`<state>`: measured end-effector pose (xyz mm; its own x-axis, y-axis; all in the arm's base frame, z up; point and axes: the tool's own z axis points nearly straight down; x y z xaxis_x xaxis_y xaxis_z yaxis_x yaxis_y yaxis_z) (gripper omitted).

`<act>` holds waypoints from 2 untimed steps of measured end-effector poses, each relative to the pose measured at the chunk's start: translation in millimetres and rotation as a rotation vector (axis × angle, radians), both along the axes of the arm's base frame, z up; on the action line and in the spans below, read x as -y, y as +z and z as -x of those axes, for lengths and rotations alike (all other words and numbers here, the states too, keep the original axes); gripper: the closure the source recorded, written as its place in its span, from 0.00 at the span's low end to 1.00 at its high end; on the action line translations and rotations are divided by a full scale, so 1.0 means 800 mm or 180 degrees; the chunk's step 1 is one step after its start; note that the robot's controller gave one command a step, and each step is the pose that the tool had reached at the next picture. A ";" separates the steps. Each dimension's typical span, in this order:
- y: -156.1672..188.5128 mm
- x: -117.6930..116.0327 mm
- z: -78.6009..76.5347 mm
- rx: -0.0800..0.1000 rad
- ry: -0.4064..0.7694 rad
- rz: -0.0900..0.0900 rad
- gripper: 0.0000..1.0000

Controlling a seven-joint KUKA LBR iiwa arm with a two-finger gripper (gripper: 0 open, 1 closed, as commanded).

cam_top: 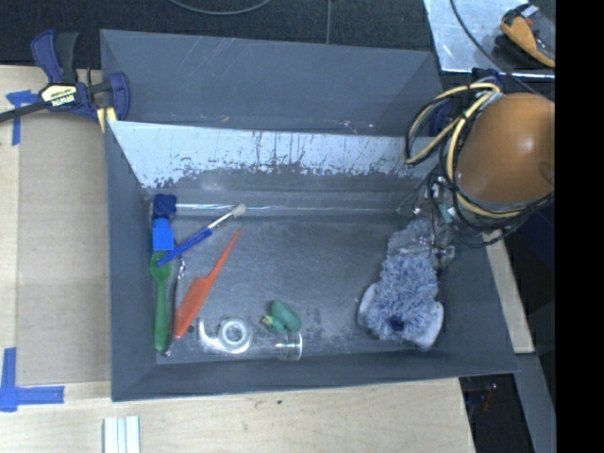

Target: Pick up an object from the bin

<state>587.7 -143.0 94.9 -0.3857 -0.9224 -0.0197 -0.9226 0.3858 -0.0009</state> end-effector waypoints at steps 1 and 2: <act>0.005 -0.001 0.000 0.0005 -0.0005 -0.0004 1.00; 0.017 -0.001 0.000 0.0003 -0.0009 -0.0006 1.00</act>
Offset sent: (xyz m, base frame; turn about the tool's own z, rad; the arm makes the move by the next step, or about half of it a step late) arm 0.0001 0.0003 0.0276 0.0011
